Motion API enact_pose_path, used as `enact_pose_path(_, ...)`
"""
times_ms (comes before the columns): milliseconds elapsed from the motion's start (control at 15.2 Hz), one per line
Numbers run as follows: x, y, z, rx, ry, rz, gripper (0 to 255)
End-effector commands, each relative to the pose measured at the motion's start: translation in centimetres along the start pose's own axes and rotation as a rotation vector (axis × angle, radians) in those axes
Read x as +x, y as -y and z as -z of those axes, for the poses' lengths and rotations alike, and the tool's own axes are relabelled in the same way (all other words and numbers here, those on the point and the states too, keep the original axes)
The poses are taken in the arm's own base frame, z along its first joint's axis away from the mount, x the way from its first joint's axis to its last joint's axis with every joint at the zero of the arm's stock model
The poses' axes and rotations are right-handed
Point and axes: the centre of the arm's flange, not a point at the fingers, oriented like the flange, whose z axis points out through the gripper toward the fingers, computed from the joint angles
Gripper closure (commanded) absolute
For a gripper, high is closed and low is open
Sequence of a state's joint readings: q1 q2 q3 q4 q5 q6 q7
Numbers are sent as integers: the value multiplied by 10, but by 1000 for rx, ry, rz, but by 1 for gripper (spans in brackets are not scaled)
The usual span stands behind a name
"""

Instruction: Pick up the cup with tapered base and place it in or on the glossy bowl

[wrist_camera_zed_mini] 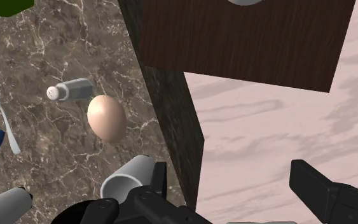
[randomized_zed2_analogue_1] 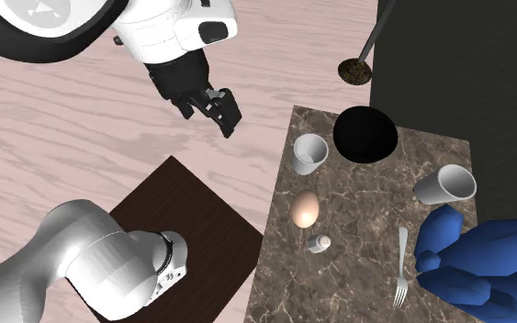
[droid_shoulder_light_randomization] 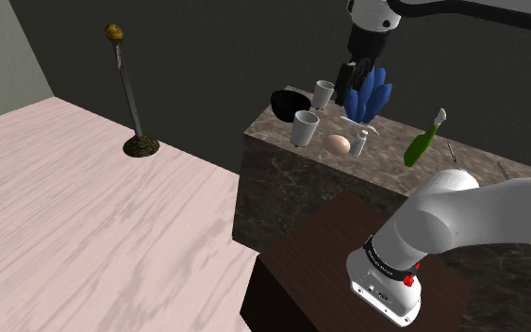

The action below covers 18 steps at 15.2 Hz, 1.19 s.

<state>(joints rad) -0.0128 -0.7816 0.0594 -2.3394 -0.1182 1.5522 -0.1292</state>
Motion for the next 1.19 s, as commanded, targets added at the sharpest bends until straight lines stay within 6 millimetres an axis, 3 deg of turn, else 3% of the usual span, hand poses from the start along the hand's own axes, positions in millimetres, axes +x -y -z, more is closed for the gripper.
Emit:
enact_pose_path(0,0,0,0,0,0,0,0)
enact_pose_path(1122,103,-85,-169,30,-148,53,0)
